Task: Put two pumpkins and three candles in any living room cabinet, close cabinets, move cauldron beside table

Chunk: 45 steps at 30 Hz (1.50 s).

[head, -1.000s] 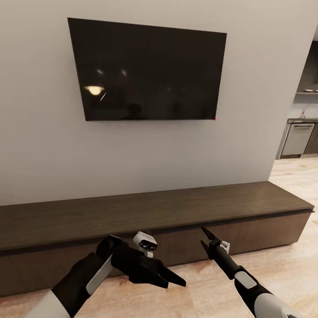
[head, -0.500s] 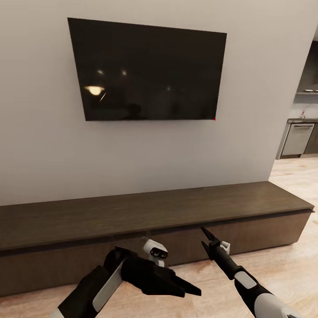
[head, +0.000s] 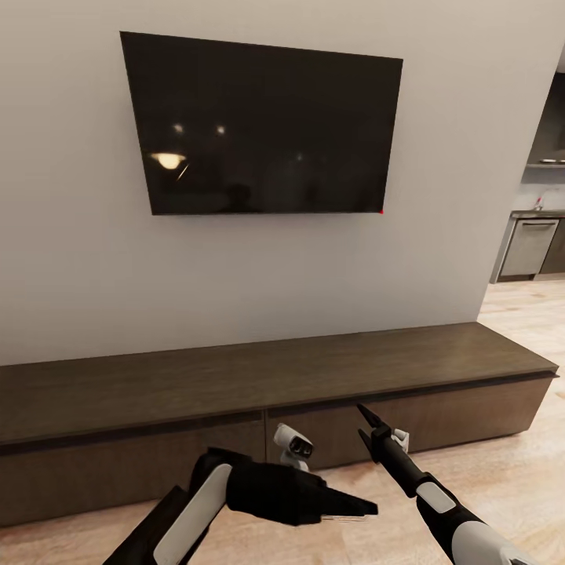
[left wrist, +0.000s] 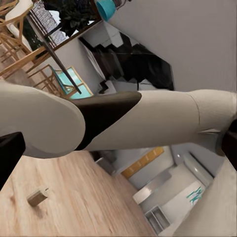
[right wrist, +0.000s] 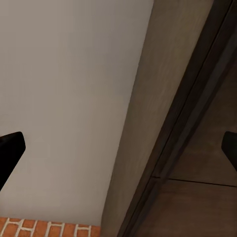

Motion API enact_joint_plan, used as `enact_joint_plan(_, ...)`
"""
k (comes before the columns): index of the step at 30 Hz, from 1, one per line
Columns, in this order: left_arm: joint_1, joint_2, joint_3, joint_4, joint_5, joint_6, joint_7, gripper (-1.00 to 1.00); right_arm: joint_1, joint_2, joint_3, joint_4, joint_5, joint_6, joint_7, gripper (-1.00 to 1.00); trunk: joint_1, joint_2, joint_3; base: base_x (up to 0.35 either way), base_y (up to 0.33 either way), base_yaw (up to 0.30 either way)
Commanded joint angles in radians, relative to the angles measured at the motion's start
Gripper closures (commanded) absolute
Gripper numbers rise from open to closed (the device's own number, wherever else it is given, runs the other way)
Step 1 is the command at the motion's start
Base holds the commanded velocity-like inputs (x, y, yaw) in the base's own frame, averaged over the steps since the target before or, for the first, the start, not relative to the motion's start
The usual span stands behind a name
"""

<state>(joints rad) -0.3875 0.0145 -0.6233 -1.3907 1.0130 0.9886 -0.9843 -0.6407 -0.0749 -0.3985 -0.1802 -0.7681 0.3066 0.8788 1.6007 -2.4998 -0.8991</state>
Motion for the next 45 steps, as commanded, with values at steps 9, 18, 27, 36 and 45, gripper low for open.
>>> enact_joint_plan(9,0.005,0.005,-0.001,0.005,0.059,0.002,0.005,-1.0,-0.001,0.001,0.0,0.0,-0.008,0.008,0.001,-1.0,0.0,0.0,-0.001,0.062,0.022,0.0)
enact_joint_plan(18,0.009,0.005,0.002,0.006,0.06,0.001,0.005,-1.0,-0.001,0.0,-0.004,0.001,-0.01,0.008,0.0,-1.0,0.0,0.0,-0.001,0.115,0.006,0.0)
enact_joint_plan(27,0.012,0.005,0.002,0.006,0.058,0.001,0.005,-1.0,-0.001,0.0,-0.007,0.001,-0.01,0.008,0.0,-1.0,0.0,0.0,-0.001,0.126,0.0,0.0)
enact_joint_plan(36,0.012,0.005,0.002,0.006,0.058,0.001,0.004,-1.0,-0.001,0.0,-0.009,0.002,-0.01,0.008,-0.014,-1.0,0.0,0.0,-0.001,0.077,0.0,0.0)
enact_joint_plan(45,0.012,0.006,0.003,0.004,0.059,0.001,0.003,-1.0,-0.001,0.0,-0.01,0.004,-0.017,0.007,-0.071,-1.0,0.0,0.0,-0.001,0.015,0.0,0.0)
